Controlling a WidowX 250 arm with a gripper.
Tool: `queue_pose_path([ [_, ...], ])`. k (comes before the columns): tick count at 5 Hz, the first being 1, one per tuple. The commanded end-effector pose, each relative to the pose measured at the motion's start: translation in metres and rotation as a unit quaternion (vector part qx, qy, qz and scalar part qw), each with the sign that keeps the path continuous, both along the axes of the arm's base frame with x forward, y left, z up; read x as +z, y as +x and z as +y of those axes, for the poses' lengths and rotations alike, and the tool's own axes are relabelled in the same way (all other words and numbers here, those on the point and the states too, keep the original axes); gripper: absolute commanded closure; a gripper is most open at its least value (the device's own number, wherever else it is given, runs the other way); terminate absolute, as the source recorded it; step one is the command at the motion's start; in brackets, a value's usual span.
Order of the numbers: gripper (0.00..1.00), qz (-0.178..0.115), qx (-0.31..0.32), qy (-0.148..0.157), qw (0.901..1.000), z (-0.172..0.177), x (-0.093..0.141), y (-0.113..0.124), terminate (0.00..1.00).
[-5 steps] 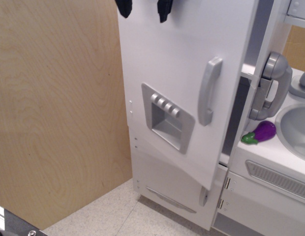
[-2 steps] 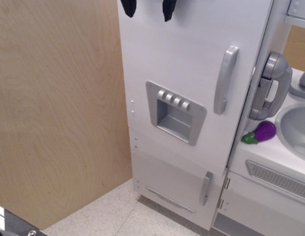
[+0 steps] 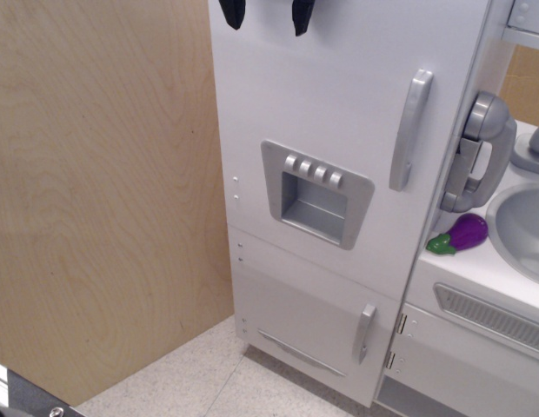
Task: Close fridge
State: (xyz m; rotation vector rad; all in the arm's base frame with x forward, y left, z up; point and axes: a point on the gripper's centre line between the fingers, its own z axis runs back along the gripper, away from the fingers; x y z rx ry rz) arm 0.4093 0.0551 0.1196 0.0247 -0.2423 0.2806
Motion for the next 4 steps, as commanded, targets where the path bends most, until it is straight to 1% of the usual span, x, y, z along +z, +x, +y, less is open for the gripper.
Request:
queue_pose_path([
  [1,0.00,0.004,-0.028,-0.012,0.9995,0.006,0.039,-0.048,0.00],
  [2,0.00,0.017,-0.056,-0.011,0.9982,0.013,0.044,-0.092,0.00],
  [3,0.00,0.044,-0.088,0.005,0.9951,0.022,0.039,-0.120,0.00],
  [4,0.00,0.044,-0.088,0.005,0.9951,0.022,0.039,-0.120,1.00],
])
